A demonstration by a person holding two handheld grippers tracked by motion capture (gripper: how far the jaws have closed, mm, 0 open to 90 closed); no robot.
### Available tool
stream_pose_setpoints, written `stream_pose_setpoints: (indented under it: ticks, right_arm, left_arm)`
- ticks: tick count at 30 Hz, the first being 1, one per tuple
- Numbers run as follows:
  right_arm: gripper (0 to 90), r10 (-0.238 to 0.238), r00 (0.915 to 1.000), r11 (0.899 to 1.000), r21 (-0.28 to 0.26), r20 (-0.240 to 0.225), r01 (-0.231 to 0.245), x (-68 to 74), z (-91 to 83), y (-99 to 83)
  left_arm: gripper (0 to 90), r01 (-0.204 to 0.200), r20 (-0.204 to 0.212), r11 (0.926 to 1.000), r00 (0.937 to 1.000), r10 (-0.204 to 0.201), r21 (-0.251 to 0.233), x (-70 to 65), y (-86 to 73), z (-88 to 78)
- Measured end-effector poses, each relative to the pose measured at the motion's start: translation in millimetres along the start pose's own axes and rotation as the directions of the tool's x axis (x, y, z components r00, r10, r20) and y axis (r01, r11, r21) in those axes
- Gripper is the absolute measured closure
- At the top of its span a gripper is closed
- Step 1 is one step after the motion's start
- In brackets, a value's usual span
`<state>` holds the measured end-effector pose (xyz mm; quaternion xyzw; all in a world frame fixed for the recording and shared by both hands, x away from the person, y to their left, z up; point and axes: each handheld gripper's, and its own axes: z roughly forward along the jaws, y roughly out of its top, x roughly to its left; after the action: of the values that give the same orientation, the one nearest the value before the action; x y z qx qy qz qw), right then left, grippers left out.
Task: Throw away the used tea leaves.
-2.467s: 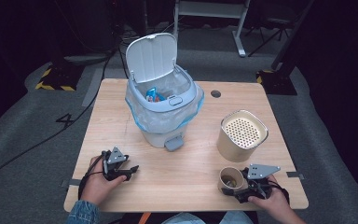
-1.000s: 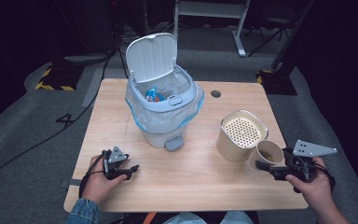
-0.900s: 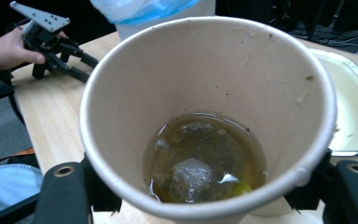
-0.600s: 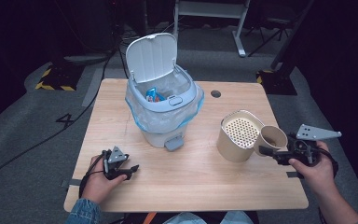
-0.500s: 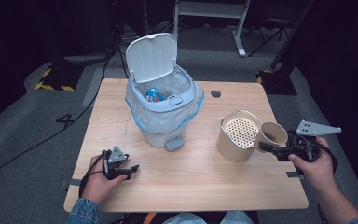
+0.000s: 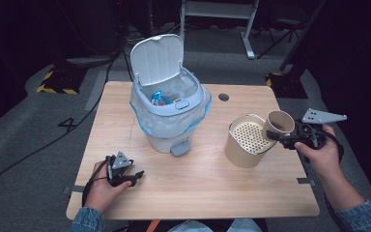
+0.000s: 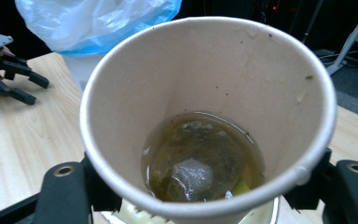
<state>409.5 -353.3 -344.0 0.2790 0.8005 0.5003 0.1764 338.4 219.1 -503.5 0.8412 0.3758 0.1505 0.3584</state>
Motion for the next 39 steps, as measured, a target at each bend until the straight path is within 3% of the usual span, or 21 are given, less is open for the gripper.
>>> stream_pose_setpoints:
  ticks: [8, 18, 23, 24, 26, 27, 28, 29, 34, 35, 37, 38, 39]
  right_arm:
    - [30.6, -0.089, 0.9957, 0.996, 0.010, 0.026, 0.089, -20.1, 16.6, 6.1]
    - [30.7, -0.125, 0.9918, 0.992, 0.016, 0.028, 0.124, -29.9, 31.0, 11.5]
    - [30.9, -0.181, 0.9819, 0.983, 0.036, 0.057, 0.179, -31.6, 36.0, 14.4]
    - [31.1, -0.207, 0.9756, 0.978, 0.047, 0.072, 0.204, -31.3, 36.4, 14.8]
    - [31.2, -0.270, 0.9575, 0.962, 0.066, 0.103, 0.264, -29.7, 36.8, 15.2]
    - [31.5, -0.336, 0.9336, 0.941, 0.088, 0.124, 0.327, -28.0, 37.3, 15.5]
    - [31.7, -0.371, 0.9185, 0.928, 0.100, 0.136, 0.360, -27.0, 37.6, 15.5]
    - [32.0, -0.431, 0.8889, 0.901, 0.118, 0.155, 0.417, -25.4, 38.3, 15.0]
    - [32.8, -0.571, 0.8004, 0.820, 0.167, 0.183, 0.547, -21.2, 41.5, 12.5]
    - [32.8, -0.587, 0.7882, 0.809, 0.173, 0.186, 0.561, -20.5, 41.8, 12.0]
    - [33.1, -0.628, 0.7537, 0.778, 0.199, 0.195, 0.596, -18.0, 42.4, 10.3]
    - [33.2, -0.653, 0.7316, 0.757, 0.212, 0.197, 0.618, -16.8, 43.0, 9.5]
    - [33.3, -0.685, 0.7005, 0.728, 0.232, 0.200, 0.645, -15.4, 43.4, 8.6]
  left_arm:
    - [37.3, 0.003, -0.010, 1.0000, 0.9999, -0.003, 0.002, -0.3, 0.2, 0.1]
    - [35.7, 0.007, -0.005, 1.0000, 1.0000, -0.007, 0.003, -0.5, 0.2, 0.3]
    - [32.2, 0.014, -0.012, 0.9999, 0.9998, -0.014, 0.009, 0.0, 0.3, 0.5]
    - [32.0, 0.010, -0.014, 0.9999, 0.9999, -0.010, 0.010, 0.3, 0.4, 0.5]
    - [31.8, 0.011, -0.015, 0.9999, 0.9998, -0.010, 0.010, 0.4, 0.5, 0.5]
    - [31.6, 0.012, -0.016, 0.9999, 0.9998, -0.012, 0.010, 0.4, 0.5, 0.6]
    - [31.5, 0.013, -0.016, 0.9999, 0.9998, -0.013, 0.010, 0.4, 0.4, 0.6]
    - [31.4, 0.013, -0.017, 0.9999, 0.9998, -0.013, 0.010, 0.3, 0.5, 0.6]
    - [31.2, 0.011, -0.017, 0.9999, 0.9998, -0.011, 0.011, 0.3, 0.5, 0.6]
    - [31.2, 0.011, -0.017, 0.9999, 0.9998, -0.011, 0.011, 0.3, 0.5, 0.6]
    - [31.2, 0.010, -0.017, 0.9999, 0.9998, -0.010, 0.011, 0.4, 0.5, 0.6]
    - [31.2, 0.010, -0.017, 0.9999, 0.9998, -0.010, 0.011, 0.4, 0.5, 0.6]
    - [31.2, 0.011, -0.017, 0.9999, 0.9998, -0.010, 0.011, 0.4, 0.5, 0.6]
